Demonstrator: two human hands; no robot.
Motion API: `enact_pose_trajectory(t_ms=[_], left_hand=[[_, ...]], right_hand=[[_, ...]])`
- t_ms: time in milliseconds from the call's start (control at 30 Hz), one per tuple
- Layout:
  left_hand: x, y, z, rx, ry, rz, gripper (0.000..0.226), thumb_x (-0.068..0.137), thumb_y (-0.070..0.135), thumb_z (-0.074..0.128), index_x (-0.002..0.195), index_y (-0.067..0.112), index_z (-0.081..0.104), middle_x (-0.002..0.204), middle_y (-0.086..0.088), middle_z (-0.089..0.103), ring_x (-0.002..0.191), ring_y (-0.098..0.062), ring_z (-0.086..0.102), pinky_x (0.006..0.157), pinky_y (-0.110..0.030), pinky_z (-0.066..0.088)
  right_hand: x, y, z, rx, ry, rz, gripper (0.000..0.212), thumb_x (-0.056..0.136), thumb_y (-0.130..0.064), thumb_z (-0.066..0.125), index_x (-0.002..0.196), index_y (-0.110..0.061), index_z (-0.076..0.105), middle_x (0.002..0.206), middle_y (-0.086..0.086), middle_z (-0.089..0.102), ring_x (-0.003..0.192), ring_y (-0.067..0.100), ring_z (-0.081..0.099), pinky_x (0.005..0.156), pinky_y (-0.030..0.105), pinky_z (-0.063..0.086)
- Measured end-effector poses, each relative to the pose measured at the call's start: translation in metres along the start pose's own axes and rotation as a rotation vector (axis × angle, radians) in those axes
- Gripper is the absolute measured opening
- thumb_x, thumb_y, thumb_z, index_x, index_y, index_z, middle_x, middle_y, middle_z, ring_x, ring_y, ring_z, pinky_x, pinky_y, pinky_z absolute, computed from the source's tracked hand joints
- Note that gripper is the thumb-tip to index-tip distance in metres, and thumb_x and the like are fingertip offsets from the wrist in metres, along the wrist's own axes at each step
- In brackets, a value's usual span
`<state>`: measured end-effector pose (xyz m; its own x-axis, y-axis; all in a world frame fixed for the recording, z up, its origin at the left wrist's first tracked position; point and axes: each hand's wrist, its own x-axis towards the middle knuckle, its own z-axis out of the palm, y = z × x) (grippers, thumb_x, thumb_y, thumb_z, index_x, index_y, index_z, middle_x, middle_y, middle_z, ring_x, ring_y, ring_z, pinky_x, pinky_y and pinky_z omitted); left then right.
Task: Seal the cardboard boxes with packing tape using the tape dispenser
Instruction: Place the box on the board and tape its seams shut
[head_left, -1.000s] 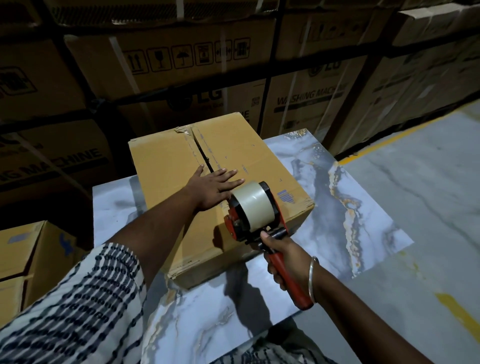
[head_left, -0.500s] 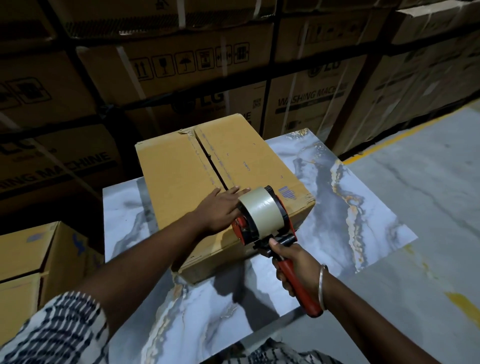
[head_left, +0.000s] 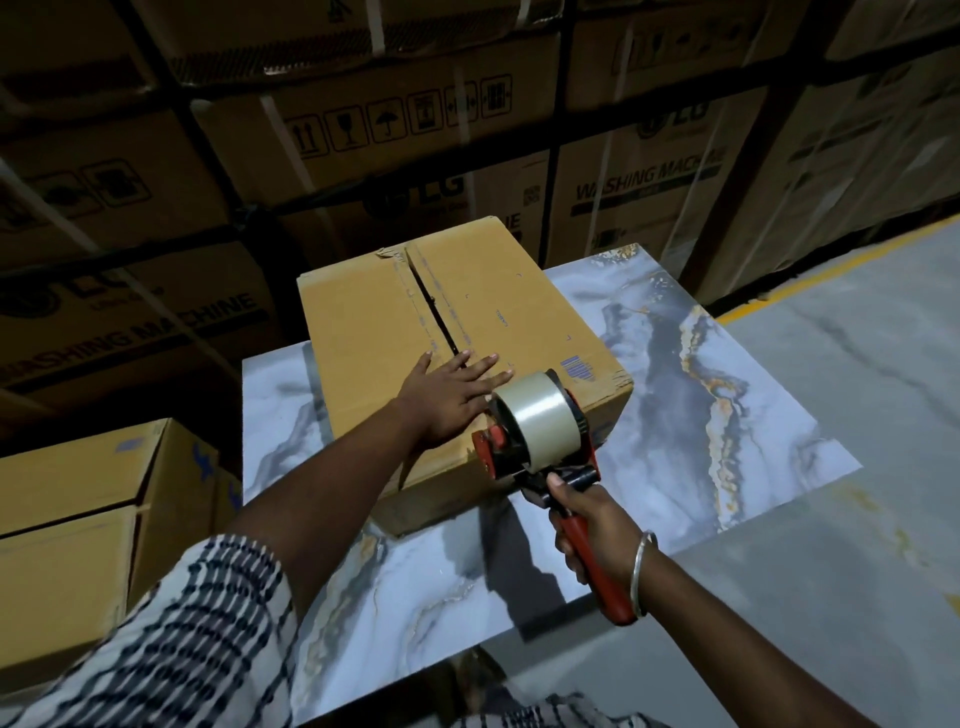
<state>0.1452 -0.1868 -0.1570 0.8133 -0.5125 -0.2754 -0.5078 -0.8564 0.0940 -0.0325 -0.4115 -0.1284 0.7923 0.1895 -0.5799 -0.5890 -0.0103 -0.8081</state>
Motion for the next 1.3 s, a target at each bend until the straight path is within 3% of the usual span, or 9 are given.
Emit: enact_pose_trajectory(t_ms=[200, 400, 600, 733, 867, 1000, 1133, 1233, 1300], left_hand=[[-0.02, 0.017, 0.006, -0.16, 0.056, 0.045, 0.049, 0.105, 0.056, 0.019, 0.148, 0.048, -0.002, 0.164, 0.017, 0.004, 0.154, -0.014, 0.002, 0.12, -0.058, 0.001], [-0.017, 0.013, 0.009, -0.107, 0.007, -0.053, 0.051, 0.106, 0.056, 0.019, 0.153, 0.045, 0.002, 0.151, 0.031, -0.012, 0.154, -0.012, -0.003, 0.12, -0.06, 0.001], [-0.014, 0.009, 0.008, -0.051, 0.02, -0.028, 0.041, 0.101, 0.061, 0.006, 0.139, 0.062, -0.008, 0.156, 0.03, -0.011, 0.154, -0.014, -0.003, 0.116, -0.066, -0.006], [-0.014, 0.01, 0.011, -0.048, 0.06, -0.035, 0.053, 0.091, 0.071, -0.011, 0.144, 0.068, -0.002, 0.162, 0.027, -0.002, 0.154, -0.013, -0.001, 0.115, -0.068, -0.01], [-0.012, 0.008, 0.012, -0.054, 0.069, -0.045, 0.045, 0.102, 0.062, 0.005, 0.147, 0.066, 0.003, 0.162, 0.027, -0.001, 0.154, -0.012, 0.0, 0.114, -0.067, -0.012], [-0.012, 0.008, 0.016, -0.049, 0.074, -0.041, 0.044, 0.103, 0.061, 0.006, 0.147, 0.066, 0.002, 0.162, 0.028, -0.002, 0.154, -0.012, -0.001, 0.114, -0.068, -0.012], [-0.011, 0.008, 0.014, -0.044, 0.066, -0.042, 0.044, 0.103, 0.061, 0.006, 0.146, 0.066, 0.001, 0.162, 0.028, -0.002, 0.154, -0.011, -0.001, 0.114, -0.068, -0.013], [-0.01, 0.014, 0.014, -0.036, 0.11, -0.057, 0.046, 0.106, 0.055, 0.011, 0.151, 0.059, 0.015, 0.164, 0.023, 0.009, 0.153, -0.013, 0.004, 0.115, -0.067, -0.009], [-0.008, 0.026, 0.011, -0.049, 0.246, 0.008, 0.047, 0.105, 0.046, 0.021, 0.149, 0.047, 0.036, 0.162, 0.014, 0.027, 0.151, -0.018, 0.021, 0.117, -0.063, 0.011]], right_hand=[[0.013, 0.027, 0.002, 0.13, 0.017, -0.113, 0.029, 0.095, -0.035, 0.065, 0.092, -0.011, 0.049, 0.064, 0.007, 0.029, 0.05, 0.019, 0.025, 0.049, 0.034, 0.015], [0.03, 0.024, -0.005, 0.128, 0.013, -0.142, 0.026, 0.096, -0.031, 0.065, 0.091, -0.008, 0.052, 0.065, 0.008, 0.036, 0.05, 0.019, 0.031, 0.047, 0.03, 0.021], [0.038, 0.036, -0.011, 0.136, -0.002, -0.187, 0.045, 0.077, -0.047, 0.069, 0.091, -0.008, 0.053, 0.065, 0.008, 0.04, 0.051, 0.02, 0.036, 0.046, 0.029, 0.025], [0.041, 0.056, -0.017, 0.127, 0.01, -0.211, 0.053, 0.068, -0.055, 0.072, 0.082, -0.008, 0.052, 0.06, 0.006, 0.038, 0.049, 0.018, 0.035, 0.045, 0.028, 0.025], [0.042, 0.07, -0.023, 0.127, 0.004, -0.228, 0.047, 0.066, -0.055, 0.072, 0.074, -0.013, 0.051, 0.055, 0.0, 0.042, 0.045, 0.015, 0.038, 0.043, 0.025, 0.029], [0.04, 0.082, -0.028, 0.155, -0.022, -0.245, 0.054, 0.066, -0.053, 0.073, 0.082, -0.005, 0.054, 0.056, 0.001, 0.044, 0.045, 0.014, 0.042, 0.042, 0.024, 0.032], [0.032, 0.099, -0.033, 0.157, 0.008, -0.253, 0.085, 0.068, -0.054, 0.073, 0.098, 0.023, 0.053, 0.056, 0.003, 0.045, 0.046, 0.013, 0.043, 0.043, 0.024, 0.033], [0.03, 0.102, -0.037, 0.148, 0.004, -0.256, 0.091, 0.066, -0.059, 0.079, 0.096, 0.023, 0.051, 0.057, 0.005, 0.046, 0.046, 0.014, 0.043, 0.043, 0.024, 0.033], [0.028, 0.103, -0.037, 0.152, 0.004, -0.252, 0.095, 0.059, -0.069, 0.083, 0.09, 0.016, 0.055, 0.06, 0.009, 0.046, 0.047, 0.016, 0.043, 0.044, 0.024, 0.033]])
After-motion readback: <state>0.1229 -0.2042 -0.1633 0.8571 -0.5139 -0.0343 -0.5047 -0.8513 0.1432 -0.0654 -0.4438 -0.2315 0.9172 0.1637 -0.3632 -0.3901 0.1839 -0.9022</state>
